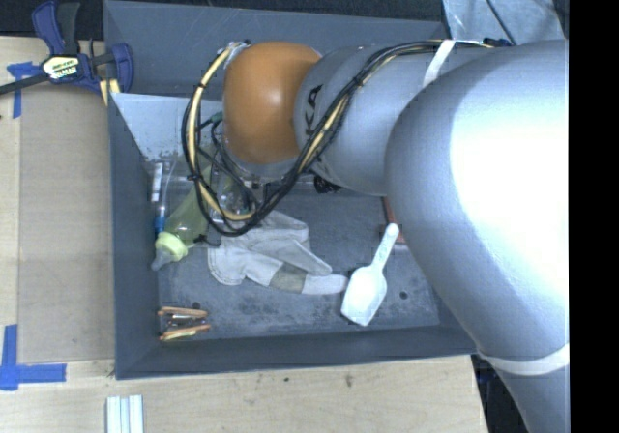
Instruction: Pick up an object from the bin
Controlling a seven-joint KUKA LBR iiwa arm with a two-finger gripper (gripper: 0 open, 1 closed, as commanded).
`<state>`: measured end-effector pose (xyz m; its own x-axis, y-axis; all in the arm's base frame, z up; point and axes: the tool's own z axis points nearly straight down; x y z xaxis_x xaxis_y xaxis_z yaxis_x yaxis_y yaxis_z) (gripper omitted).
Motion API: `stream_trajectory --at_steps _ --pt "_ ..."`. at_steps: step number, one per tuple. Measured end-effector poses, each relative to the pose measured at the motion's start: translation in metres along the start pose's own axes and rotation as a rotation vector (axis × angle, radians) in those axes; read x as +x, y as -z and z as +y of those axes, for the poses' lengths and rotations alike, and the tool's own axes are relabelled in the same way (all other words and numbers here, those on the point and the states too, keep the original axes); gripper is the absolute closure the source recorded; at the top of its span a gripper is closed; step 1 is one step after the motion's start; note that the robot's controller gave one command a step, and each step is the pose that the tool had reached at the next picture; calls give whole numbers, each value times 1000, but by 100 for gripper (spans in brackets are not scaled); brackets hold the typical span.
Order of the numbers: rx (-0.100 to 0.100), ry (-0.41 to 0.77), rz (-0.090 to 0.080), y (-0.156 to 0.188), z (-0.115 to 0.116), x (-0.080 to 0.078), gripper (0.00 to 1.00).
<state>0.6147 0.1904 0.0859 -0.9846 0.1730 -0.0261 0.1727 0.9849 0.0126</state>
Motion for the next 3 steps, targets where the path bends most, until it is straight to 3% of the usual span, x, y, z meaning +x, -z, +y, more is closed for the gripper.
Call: stream_trajectory --at_steps 1,2,3 --pt "2 5 1 5 1 2 0" --pt "2 -47 11 9 -13 4 0" --pt "12 -107 22 25 -55 11 0"
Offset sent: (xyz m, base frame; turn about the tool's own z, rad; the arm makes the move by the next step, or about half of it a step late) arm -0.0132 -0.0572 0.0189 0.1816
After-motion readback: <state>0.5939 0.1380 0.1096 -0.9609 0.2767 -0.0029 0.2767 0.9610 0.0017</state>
